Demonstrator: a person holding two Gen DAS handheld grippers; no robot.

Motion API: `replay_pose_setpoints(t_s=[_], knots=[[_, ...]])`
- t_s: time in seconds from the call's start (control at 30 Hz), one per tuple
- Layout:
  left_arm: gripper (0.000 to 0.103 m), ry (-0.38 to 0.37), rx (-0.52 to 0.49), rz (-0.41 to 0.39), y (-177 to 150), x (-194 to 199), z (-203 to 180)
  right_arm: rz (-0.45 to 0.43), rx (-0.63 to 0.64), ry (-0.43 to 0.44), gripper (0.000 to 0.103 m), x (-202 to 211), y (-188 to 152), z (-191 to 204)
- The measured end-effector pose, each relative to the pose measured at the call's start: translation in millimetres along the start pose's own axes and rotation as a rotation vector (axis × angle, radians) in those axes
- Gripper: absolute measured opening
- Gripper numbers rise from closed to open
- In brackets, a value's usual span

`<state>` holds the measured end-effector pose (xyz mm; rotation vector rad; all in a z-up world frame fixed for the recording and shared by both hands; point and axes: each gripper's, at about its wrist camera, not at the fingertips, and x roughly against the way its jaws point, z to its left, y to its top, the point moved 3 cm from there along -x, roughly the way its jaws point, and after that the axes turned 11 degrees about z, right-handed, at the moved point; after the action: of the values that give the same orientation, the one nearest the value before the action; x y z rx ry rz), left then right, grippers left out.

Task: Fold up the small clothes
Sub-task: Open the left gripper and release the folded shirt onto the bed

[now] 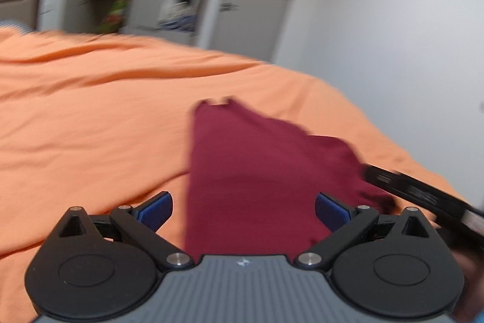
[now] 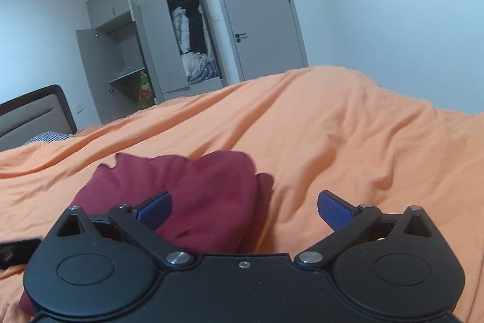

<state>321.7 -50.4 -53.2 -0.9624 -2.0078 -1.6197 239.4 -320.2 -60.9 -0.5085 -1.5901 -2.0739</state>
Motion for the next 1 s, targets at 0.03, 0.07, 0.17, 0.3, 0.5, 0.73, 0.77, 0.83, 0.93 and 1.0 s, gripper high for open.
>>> replay_pose_setpoints(t_s=[0.03,0.07,0.17,0.3,0.5,0.73,0.77,0.83,0.93,1.0], knots=[[0.102,0.013,0.023,0.007,1,-1,7,-0.005,0.012,-0.007,0.102,2,-3,4],[0.102,0.020,0.039,0.014,-1,-2,12,-0.009,0.028,-0.012,0.102,4,-7,9],[0.102,0.041,0.064,0.034,-9,0,23,0.001,0.074,-0.018,0.102,7,-19,21],[0.102,0.054,0.070,0.064,-15,-2,30,0.039,0.091,-0.041,0.102,4,-37,26],[0.102,0.066,0.059,0.109,-27,-9,35,0.065,0.042,-0.052,0.102,-6,-52,12],[0.103,0.053,0.039,0.105,-27,-8,39,0.045,0.057,-0.046,0.102,-4,-54,10],[0.103,0.041,0.046,0.092,-25,-5,40,0.027,0.046,-0.026,0.102,-1,-51,8],[0.103,0.003,0.052,0.063,-18,0,43,-0.014,0.015,0.021,0.102,4,-42,5],[0.103,-0.027,0.046,0.044,-1,0,46,-0.030,-0.036,0.088,0.102,0,-24,-1],[0.103,-0.015,0.046,0.031,10,-7,49,-0.020,-0.062,0.091,0.102,-10,-12,-3]])
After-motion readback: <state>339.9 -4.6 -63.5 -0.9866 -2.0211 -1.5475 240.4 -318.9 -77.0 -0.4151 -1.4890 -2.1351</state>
